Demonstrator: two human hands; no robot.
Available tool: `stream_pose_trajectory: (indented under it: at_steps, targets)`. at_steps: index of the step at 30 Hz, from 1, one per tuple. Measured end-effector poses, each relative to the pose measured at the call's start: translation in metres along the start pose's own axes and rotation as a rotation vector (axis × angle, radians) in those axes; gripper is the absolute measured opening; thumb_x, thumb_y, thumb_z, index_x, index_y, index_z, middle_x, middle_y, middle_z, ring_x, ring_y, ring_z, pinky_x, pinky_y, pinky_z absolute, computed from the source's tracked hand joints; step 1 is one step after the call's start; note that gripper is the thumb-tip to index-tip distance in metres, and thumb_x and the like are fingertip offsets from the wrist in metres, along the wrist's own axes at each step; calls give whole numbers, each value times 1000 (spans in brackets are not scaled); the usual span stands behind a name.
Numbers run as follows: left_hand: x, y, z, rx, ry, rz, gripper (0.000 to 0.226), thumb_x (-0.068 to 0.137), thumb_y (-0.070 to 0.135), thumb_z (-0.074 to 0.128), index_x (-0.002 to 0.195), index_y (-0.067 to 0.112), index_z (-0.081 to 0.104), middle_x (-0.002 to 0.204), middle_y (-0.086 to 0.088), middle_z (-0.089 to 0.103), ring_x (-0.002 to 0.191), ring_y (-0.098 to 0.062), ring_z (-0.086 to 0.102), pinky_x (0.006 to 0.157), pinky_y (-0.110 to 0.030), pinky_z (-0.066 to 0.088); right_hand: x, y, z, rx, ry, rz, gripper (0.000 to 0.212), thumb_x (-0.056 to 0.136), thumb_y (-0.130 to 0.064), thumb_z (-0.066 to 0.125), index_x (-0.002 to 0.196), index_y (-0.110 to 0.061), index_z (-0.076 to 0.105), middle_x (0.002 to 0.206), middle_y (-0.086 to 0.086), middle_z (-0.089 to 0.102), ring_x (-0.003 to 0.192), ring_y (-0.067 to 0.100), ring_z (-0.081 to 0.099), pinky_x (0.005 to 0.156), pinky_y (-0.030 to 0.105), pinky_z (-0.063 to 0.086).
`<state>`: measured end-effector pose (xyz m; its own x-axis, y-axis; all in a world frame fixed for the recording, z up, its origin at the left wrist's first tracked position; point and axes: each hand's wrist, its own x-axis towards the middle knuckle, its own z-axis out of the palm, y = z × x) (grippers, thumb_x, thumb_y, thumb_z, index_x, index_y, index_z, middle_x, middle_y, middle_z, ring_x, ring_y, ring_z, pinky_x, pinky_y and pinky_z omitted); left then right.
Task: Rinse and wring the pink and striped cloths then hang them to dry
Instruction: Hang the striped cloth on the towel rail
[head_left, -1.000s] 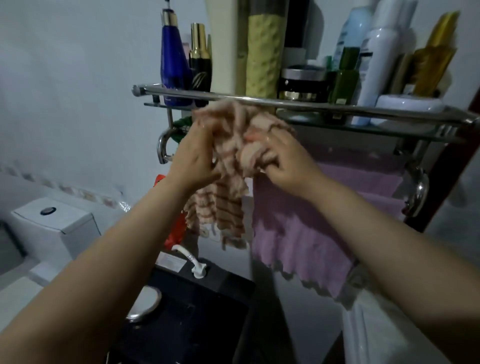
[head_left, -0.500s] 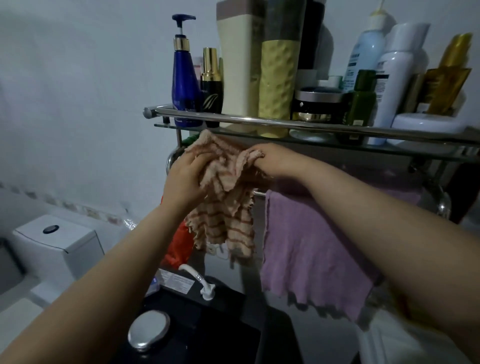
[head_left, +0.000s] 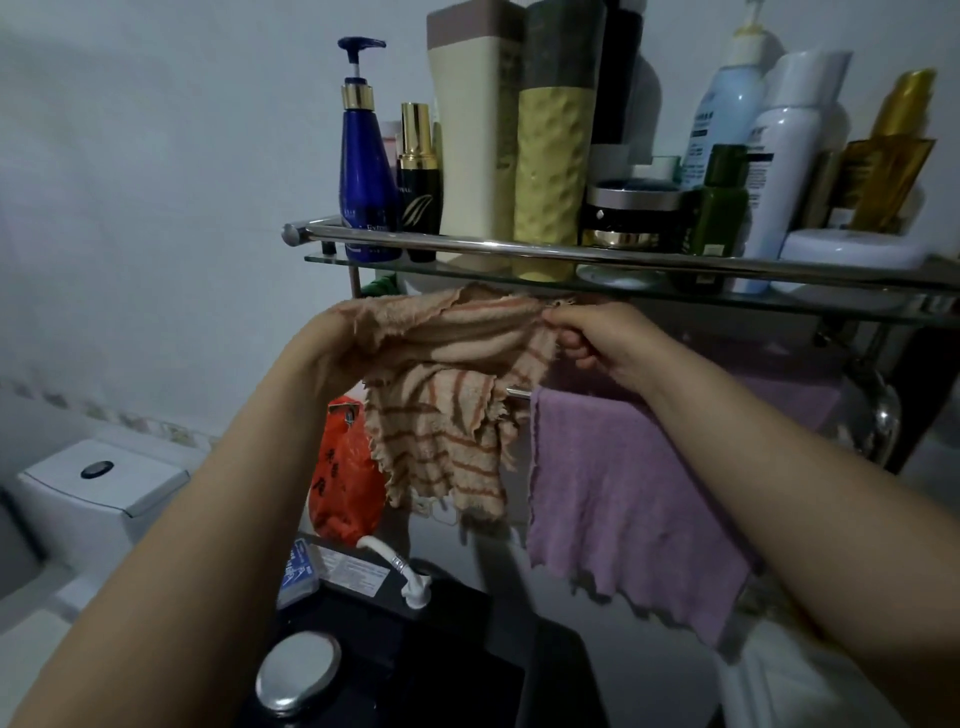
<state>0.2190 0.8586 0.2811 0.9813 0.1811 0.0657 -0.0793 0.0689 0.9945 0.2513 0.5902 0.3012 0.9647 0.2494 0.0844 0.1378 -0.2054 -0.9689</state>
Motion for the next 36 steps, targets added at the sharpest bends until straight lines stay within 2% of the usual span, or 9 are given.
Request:
stream_pose_trajectory:
  at_steps: [3, 6, 8, 13, 18, 21, 24, 31, 36]
  targets:
    - [-2, -13, 8, 120, 6, 243, 35, 82, -4, 54, 106, 18, 66, 110, -8, 65, 98, -22, 64, 79, -33, 55, -8, 4, 17, -48, 6, -275, 15, 92, -8, 56, 104, -11, 64, 90, 4, 72, 85, 17, 65, 75, 27, 52]
    - [4, -20, 19, 549, -65, 483, 39, 85, 7, 62, 121, 24, 59, 121, 2, 61, 110, -14, 59, 93, -33, 51, -5, 9, 25, -892, -52, -578, 49, 92, -21, 52, 139, -20, 39, 136, 9, 53, 122, 24, 52, 100, 35, 40]
    - [18, -17, 27, 814, -116, 538, 45, 91, 20, 59, 134, 23, 48, 129, 0, 55, 115, -12, 52, 100, -34, 45, 3, 6, 26, -1232, -41, -543, 55, 95, -32, 45, 146, -26, 25, 147, 7, 41, 130, 27, 43, 100, 38, 37]
    - [52, -4, 45, 1035, 64, 448, 36, 93, 35, 52, 125, 18, 51, 115, -8, 59, 110, -26, 56, 90, -36, 46, 26, -8, 37, -1153, 37, -233, 44, 99, -40, 37, 137, -17, 37, 135, 15, 48, 118, 33, 51, 86, 36, 40]
    - [79, 7, 64, 1183, 172, 333, 30, 96, 44, 43, 111, 20, 54, 114, -7, 58, 102, -21, 54, 89, -32, 42, 44, -18, 46, -1053, 113, 31, 53, 101, -44, 26, 138, -9, 40, 139, 18, 44, 125, 32, 47, 99, 36, 38]
    - [77, 1, 70, 1290, 184, 362, 38, 97, 44, 42, 121, 18, 53, 127, -10, 55, 118, -27, 50, 101, -39, 38, 42, -17, 46, -1114, 130, 20, 47, 101, -39, 30, 135, -10, 44, 136, 17, 48, 118, 31, 51, 94, 38, 41]
    - [69, -2, 70, 1328, 100, 501, 36, 98, 44, 39, 119, 20, 55, 120, -6, 56, 111, -25, 52, 97, -37, 42, 32, -10, 46, -1221, 104, -59, 48, 100, -44, 30, 131, -12, 47, 132, 15, 51, 111, 30, 53, 82, 36, 40]
    - [60, -13, 58, 1292, 103, 759, 39, 94, 41, 41, 110, 11, 60, 104, -12, 64, 92, -30, 61, 80, -42, 53, -11, 25, 57, -1359, 27, -519, 69, 90, -66, 27, 146, -26, 28, 152, 4, 29, 137, 26, 28, 107, 42, 24]
    - [47, -19, 55, 1063, 120, 746, 29, 94, 28, 51, 118, 14, 55, 115, -11, 63, 100, -27, 61, 86, -40, 51, -3, 32, 62, -1229, -174, -389, 61, 94, -61, 26, 136, -20, 39, 143, 10, 45, 130, 30, 42, 103, 42, 37]
